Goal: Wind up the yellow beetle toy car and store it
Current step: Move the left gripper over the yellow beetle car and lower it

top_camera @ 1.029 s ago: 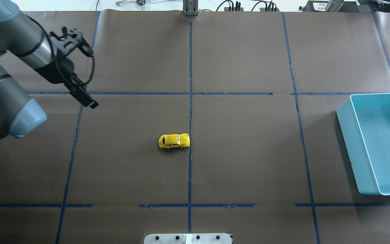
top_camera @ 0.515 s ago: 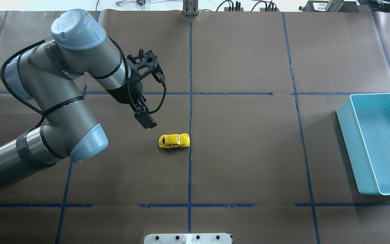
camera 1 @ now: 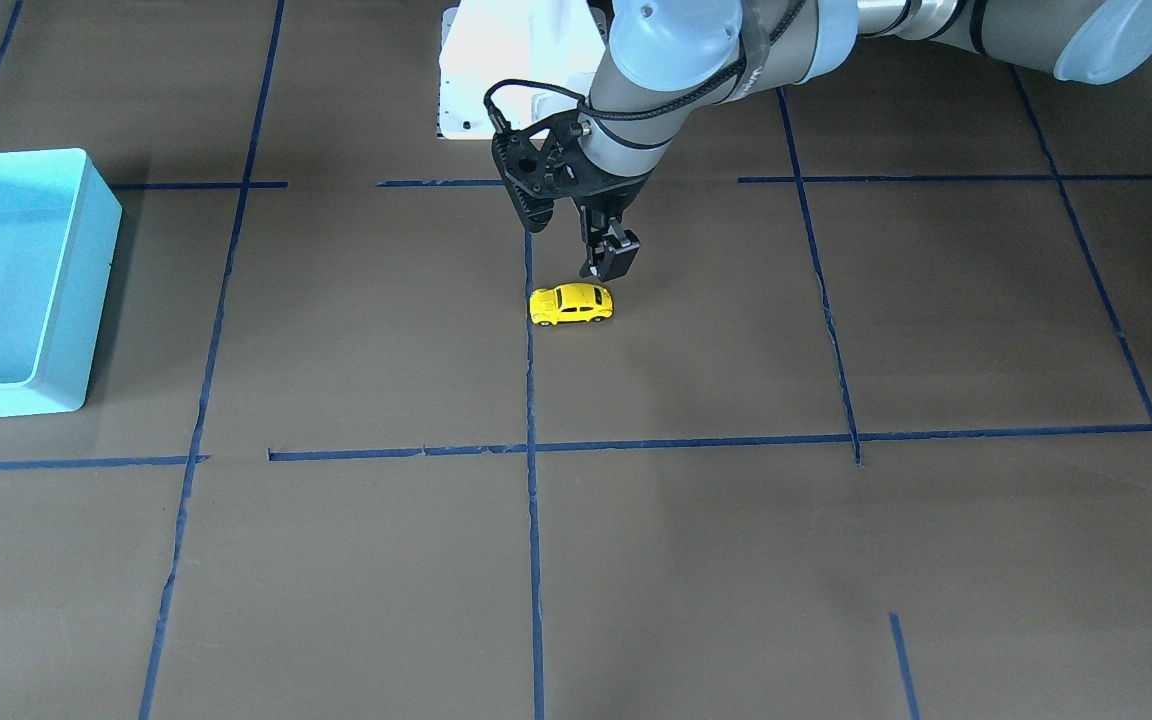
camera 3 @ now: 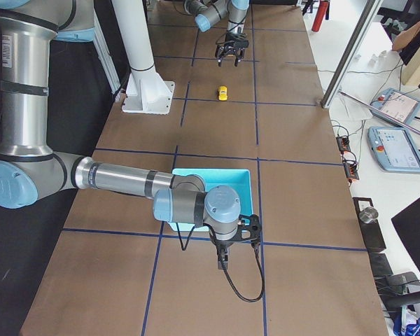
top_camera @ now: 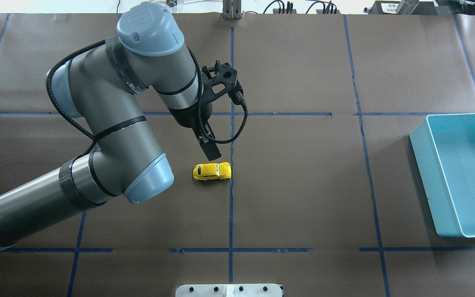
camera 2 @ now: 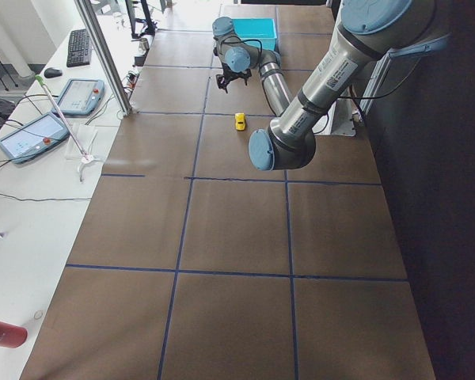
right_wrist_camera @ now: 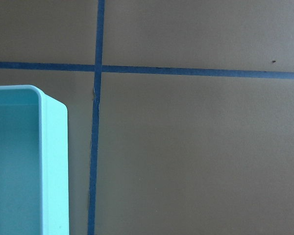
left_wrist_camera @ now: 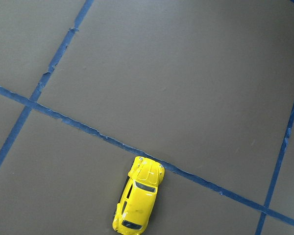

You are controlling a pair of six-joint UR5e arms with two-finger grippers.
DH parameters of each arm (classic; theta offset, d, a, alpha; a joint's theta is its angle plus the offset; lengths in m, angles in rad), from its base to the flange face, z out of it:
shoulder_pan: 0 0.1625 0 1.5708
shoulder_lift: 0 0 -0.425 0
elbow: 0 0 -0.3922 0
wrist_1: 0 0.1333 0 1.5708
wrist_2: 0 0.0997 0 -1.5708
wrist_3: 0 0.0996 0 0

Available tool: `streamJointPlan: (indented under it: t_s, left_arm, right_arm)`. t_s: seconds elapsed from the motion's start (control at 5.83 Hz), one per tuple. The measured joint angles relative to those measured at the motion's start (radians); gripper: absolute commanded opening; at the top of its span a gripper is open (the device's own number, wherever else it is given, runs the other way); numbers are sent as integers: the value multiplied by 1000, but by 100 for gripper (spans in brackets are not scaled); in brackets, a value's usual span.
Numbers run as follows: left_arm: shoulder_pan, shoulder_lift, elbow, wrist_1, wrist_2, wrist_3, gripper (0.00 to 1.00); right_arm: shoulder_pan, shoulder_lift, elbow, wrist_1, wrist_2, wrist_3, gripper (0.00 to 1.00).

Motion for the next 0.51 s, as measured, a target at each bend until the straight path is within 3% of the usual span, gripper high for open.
streamJointPlan:
  t_s: [0.51]
  left_arm:
    - [80,-25,43,97,231,276,100]
  right_arm:
    - [0,0,0,-1,0,0,100]
